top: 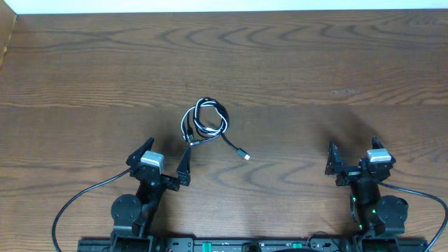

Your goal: Untangle cables

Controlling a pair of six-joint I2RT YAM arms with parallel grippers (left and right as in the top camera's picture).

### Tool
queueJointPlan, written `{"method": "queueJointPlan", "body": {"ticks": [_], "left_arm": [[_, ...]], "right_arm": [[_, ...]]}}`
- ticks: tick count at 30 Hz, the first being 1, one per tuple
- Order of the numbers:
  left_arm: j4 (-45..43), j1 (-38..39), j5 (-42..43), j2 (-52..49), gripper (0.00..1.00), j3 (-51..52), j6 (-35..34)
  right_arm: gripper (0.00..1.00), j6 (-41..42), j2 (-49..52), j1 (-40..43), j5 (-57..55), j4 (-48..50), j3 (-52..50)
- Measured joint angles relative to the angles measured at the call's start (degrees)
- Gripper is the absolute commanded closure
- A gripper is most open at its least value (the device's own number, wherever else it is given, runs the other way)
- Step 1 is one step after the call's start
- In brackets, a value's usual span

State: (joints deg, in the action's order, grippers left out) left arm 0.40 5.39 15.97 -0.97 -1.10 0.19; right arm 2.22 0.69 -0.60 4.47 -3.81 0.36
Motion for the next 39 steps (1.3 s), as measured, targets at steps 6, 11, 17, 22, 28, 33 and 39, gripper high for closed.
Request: {"method": "queueJointPlan", "body": {"ticks": [6, 11, 17, 22, 28, 33, 39], "left_arm": [[0.2, 0.0, -1.1, 0.0, 0.02, 0.0, 0.0], [0.2, 0.0, -1.6, 0.0, 0.02, 0.0, 0.0], [0.2, 0.0, -1.7, 0.0, 0.02, 0.0, 0.0], [-0.1, 0.0, -3.5, 0.0, 0.02, 0.0, 0.0], [-6.7, 0.0, -4.4, -0.2, 0.02, 0.4, 0.0], [-6.6, 0.0, -2.6, -0.2, 0.02, 0.1, -1.5], [5.0, 0.0, -1.1, -4.5, 0.02, -9.5, -5.1]], "right_arm": [[0.01, 0.0, 0.0, 0.0, 0.0, 0.0, 0.0], [0.01, 0.0, 0.0, 0.0, 0.0, 0.0, 0.0], [0.01, 0.0, 0.0, 0.0, 0.0, 0.0, 0.0], [0.01, 0.0, 0.0, 0.0, 0.0, 0.0, 0.0], [0.01, 0.0, 0.0, 0.0, 0.0, 0.0, 0.0], [0.01, 0.0, 0.0, 0.0, 0.0, 0.0, 0.0], [0.01, 0.0, 0.0, 0.0, 0.0, 0.0, 0.0]]}}
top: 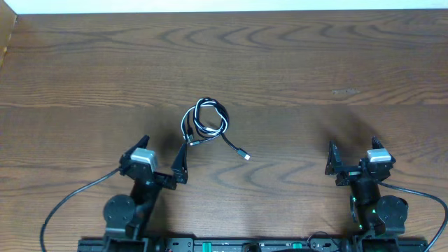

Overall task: Untangle cables
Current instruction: 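Move the left gripper forward and grasp the cable bundle's left side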

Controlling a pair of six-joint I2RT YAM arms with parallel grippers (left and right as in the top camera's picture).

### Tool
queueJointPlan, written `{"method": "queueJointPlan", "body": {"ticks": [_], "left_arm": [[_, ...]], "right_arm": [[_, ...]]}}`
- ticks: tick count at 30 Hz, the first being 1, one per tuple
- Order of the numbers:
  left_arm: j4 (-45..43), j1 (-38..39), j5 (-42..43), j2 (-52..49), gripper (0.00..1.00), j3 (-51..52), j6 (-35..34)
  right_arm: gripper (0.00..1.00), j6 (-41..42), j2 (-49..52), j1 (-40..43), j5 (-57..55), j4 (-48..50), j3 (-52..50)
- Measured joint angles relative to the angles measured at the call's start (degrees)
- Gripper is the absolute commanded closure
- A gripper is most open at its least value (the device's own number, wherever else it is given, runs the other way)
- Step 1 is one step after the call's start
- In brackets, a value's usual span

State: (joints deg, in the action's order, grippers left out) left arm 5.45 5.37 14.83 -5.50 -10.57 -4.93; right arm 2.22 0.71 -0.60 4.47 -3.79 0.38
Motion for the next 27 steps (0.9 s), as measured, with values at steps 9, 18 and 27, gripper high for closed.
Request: {"method": "queueJointPlan", "body": {"ticks": [9, 18, 27], "left_arm": [[22.9, 0.0, 2.1, -26.8, 0.03, -31.0, -0.5], [46.6, 0.0, 3.5, -56.8, 0.02, -57.5, 0.4], [48.1, 0.0, 3.5, -70.9, 0.02, -58.1, -1.3]], "right_arm": [[0.01, 0.0, 0.0, 0.0, 0.0, 0.1, 0.0], [0.01, 0.2, 0.0, 0.0, 0.0, 0.0, 0.0], [0.01, 0.2, 0.0, 0.0, 0.0, 0.0, 0.0]]}}
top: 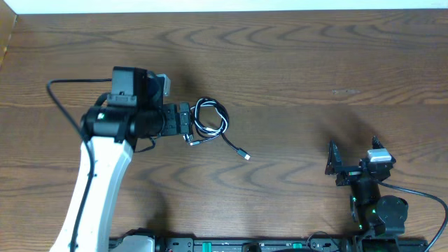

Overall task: Untangle cables
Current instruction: 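Move the left gripper forward and grasp the cable bundle's left side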

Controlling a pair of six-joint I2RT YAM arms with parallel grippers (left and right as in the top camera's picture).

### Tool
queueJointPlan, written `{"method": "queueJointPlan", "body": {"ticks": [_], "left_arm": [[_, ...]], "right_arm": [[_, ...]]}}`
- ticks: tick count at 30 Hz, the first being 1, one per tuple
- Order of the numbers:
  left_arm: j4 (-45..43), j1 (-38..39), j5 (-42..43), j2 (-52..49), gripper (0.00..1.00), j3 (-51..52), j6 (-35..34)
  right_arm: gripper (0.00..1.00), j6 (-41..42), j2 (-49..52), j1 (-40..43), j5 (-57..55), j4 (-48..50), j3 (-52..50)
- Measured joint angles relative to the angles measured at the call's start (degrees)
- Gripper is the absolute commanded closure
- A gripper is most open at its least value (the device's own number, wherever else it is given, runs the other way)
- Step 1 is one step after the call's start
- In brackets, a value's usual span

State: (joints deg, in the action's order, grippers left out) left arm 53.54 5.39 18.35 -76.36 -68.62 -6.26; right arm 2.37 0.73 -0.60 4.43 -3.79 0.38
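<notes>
A small bundle of black and white cables [211, 117] lies coiled together at the table's middle. One black tail runs down-right to a small plug [246, 156]. My left gripper [185, 123] reaches in from the left at the coil's left edge. It looks open, with its fingers spread either side of the nearest strands. My right gripper [352, 155] rests open near the front right, far from the cables and holding nothing.
The wooden table [315, 63] stretches wide around the bundle. My left arm [98, 175] slants across the front left, and its black supply cable [66, 87] loops above it. The arm bases sit along the front edge.
My left arm was folded at the front edge with its gripper below the coil. Now it is stretched out, with the gripper at the coil's left edge. The right arm and the cables have not moved.
Both arms first sat folded at the front edge with open grippers, the coil lying untouched in the middle. The left arm then shifted slightly at its rest place. Now it is extended to the left side of the coil, while the right arm stays put.
</notes>
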Motion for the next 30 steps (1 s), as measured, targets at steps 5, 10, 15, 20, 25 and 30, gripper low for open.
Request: {"method": "queueJointPlan", "body": {"ticks": [5, 10, 15, 20, 25, 30], "left_arm": [[-0.7, 0.0, 0.0, -4.5, 0.92, 0.0, -0.6], [-2.2, 0.0, 0.0, -9.1, 0.92, 0.0, -1.2], [-4.5, 0.0, 0.0, -14.3, 0.92, 0.0, -1.5], [-6.7, 0.0, 0.0, -17.4, 0.93, 0.0, -3.4], [-7.1, 0.0, 0.0, -17.7, 0.92, 0.0, -4.5], [-7.2, 0.0, -0.6, -17.7, 0.92, 0.0, -4.7]], "right_arm": [[0.01, 0.0, 0.0, 0.0, 0.0, 0.0, 0.0], [0.01, 0.0, 0.0, 0.0, 0.0, 0.0, 0.0], [0.01, 0.0, 0.0, 0.0, 0.0, 0.0, 0.0], [0.01, 0.0, 0.0, 0.0, 0.0, 0.0, 0.0], [0.01, 0.0, 0.0, 0.0, -0.4, 0.5, 0.0], [0.01, 0.0, 0.0, 0.0, -2.9, 2.3, 0.0]]}}
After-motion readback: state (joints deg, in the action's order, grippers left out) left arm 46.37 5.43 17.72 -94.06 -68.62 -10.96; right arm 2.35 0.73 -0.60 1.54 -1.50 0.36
